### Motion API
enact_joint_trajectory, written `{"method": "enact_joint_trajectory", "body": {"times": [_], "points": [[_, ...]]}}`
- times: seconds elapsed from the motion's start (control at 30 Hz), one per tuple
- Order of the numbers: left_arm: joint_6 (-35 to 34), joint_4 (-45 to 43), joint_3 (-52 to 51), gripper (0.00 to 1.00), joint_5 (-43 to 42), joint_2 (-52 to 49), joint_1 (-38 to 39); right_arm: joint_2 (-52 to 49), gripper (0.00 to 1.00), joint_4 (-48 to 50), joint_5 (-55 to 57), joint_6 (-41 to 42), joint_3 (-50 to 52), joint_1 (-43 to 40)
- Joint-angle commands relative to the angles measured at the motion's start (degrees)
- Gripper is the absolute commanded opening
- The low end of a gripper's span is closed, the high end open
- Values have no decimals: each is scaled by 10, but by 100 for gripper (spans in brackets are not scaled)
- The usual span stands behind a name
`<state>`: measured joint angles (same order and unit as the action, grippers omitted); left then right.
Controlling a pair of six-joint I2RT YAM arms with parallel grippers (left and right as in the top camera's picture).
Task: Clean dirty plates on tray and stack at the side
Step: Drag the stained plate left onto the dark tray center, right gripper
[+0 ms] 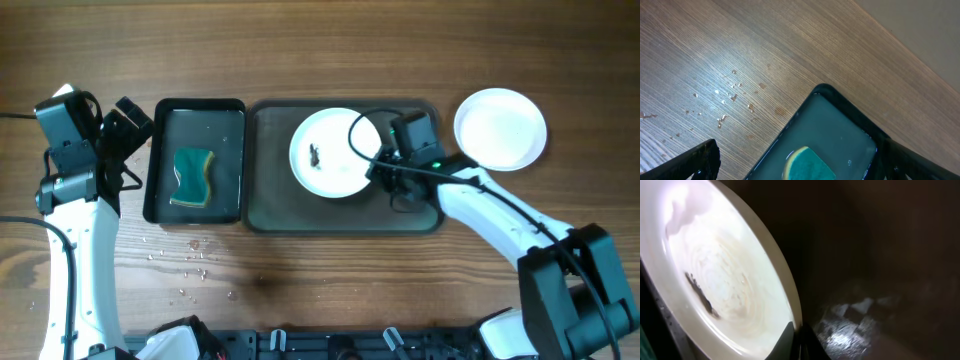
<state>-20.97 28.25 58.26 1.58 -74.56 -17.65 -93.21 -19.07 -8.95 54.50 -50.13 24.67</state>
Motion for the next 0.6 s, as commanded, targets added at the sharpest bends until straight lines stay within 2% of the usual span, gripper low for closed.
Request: {"method": "enact_joint_trajectory", "body": {"times": [0.0, 0.23, 0.27, 0.3, 0.33, 0.43, 0.47, 0.53, 0.57], "points": [[-7, -1, 6, 100, -5, 3, -3, -2, 4, 3, 47, 78, 0, 19], [-7, -1, 6, 100, -5, 3, -3, -2, 6, 5, 64, 115, 0, 21], [-7, -1, 6, 100, -5, 3, -3, -2, 10, 5, 65, 115, 0, 21], [-7, -1, 6, 100, -5, 3, -3, -2, 15, 5, 65, 115, 0, 21], [-7, -1, 6, 100, -5, 3, -3, -2, 35, 5, 65, 112, 0, 21], [-7, -1, 6, 100, -5, 3, -3, -2, 67, 15, 65, 59, 0, 20], [-7, -1, 6, 100, -5, 3, -3, -2, 75, 24, 64, 19, 0, 21], [-7, -1, 6, 100, -5, 3, -3, -1, 78, 39, 64, -85, -3, 19], [-7, -1, 6, 100, -5, 3, -3, 1, 73, 32, 64, -140, -11, 16]]}}
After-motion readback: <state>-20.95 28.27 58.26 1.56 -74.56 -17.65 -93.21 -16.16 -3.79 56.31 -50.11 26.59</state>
